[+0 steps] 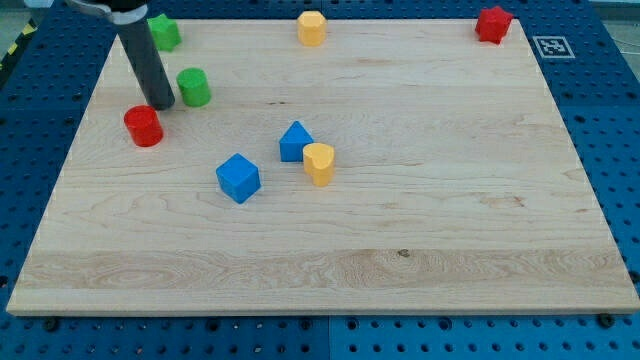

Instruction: Move the blue circle towards the center right

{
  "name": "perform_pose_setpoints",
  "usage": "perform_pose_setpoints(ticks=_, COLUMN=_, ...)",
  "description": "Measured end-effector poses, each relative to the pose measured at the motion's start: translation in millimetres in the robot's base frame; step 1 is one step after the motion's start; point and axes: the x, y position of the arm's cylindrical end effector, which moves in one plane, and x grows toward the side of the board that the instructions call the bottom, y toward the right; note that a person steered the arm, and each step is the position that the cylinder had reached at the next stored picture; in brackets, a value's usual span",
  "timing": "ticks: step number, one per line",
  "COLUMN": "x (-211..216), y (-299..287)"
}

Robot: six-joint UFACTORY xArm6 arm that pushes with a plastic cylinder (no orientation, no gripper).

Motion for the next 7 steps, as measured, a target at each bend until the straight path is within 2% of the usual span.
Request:
perform_pose_setpoints(ticks=1, x=-12.5, y=8.3)
perform_pose_setpoints(ticks=5, x=-4.6, y=194.5)
perform_pose_setpoints(ticks=7, x=-29.2, y=249.8)
